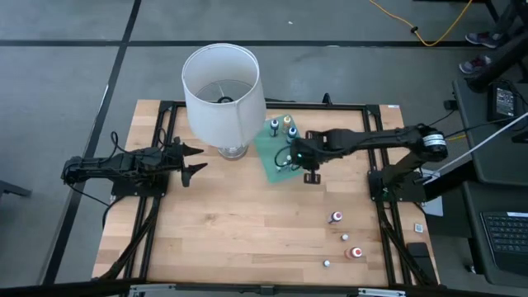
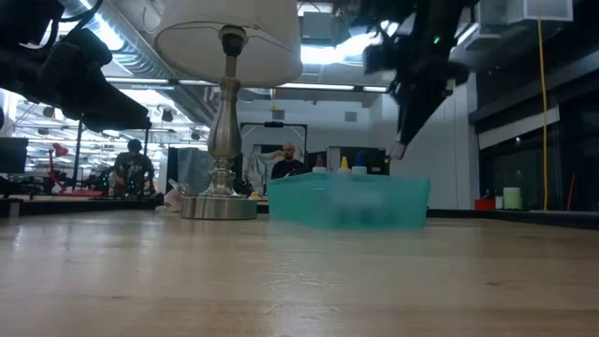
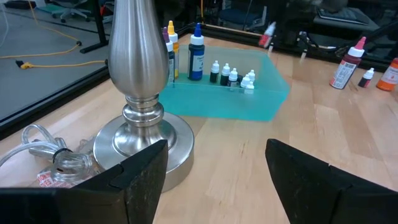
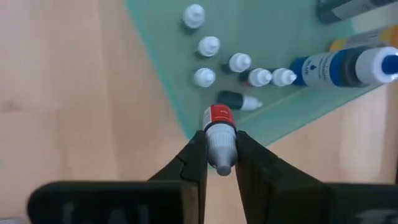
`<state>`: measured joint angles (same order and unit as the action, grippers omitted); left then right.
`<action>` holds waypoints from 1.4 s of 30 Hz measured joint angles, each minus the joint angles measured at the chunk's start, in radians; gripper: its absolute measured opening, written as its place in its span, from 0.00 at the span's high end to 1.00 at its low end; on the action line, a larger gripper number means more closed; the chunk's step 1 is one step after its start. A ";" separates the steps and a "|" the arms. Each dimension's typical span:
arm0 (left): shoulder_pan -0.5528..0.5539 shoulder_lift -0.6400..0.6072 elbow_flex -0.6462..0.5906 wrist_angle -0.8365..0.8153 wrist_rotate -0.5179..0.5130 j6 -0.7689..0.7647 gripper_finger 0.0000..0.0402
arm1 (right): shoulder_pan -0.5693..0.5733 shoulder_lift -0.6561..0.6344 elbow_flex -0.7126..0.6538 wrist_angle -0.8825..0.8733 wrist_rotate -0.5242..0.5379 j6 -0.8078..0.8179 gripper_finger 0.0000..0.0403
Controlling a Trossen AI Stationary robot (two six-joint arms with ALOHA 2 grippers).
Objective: Pick & Place food coloring
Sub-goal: Put the small orange food coloring bottle into the green bin, then put the small red food coloring bottle into the green bin
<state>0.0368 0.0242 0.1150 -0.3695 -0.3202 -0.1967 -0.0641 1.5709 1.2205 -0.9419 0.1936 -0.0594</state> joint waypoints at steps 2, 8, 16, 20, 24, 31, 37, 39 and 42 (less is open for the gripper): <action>0.000 0.000 0.000 0.000 0.000 0.000 0.34 | -0.022 0.034 0.000 0.023 0.000 -0.029 0.84; 0.000 0.000 0.000 0.000 0.000 0.000 0.34 | -0.074 0.126 0.000 0.062 -0.028 -0.080 0.84; 0.000 0.000 0.000 0.000 0.000 0.000 0.34 | -0.085 0.200 0.000 0.062 -0.062 -0.133 0.83; 0.000 0.000 0.000 0.000 0.000 0.000 0.34 | -0.087 0.225 0.000 0.068 -0.064 -0.159 0.84; 0.000 0.000 0.000 0.000 0.000 0.000 0.34 | -0.087 0.249 0.000 0.080 -0.070 -0.165 0.83; 0.000 0.000 0.000 0.000 0.000 0.000 0.34 | -0.089 0.288 0.000 0.088 -0.083 -0.185 0.83; 0.000 0.000 0.000 0.000 0.000 0.000 0.34 | -0.092 0.286 0.000 0.085 -0.087 -0.181 0.72; 0.000 0.000 0.000 0.000 0.000 0.000 0.34 | -0.094 0.285 0.005 0.080 -0.099 -0.181 0.67; 0.000 0.000 0.000 0.000 0.000 0.000 0.34 | -0.096 0.285 0.025 0.060 -0.111 -0.178 0.59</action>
<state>0.0365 0.0244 0.1149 -0.3695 -0.3202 -0.1967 -0.1604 1.8555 1.2455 -0.8818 0.0830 -0.2370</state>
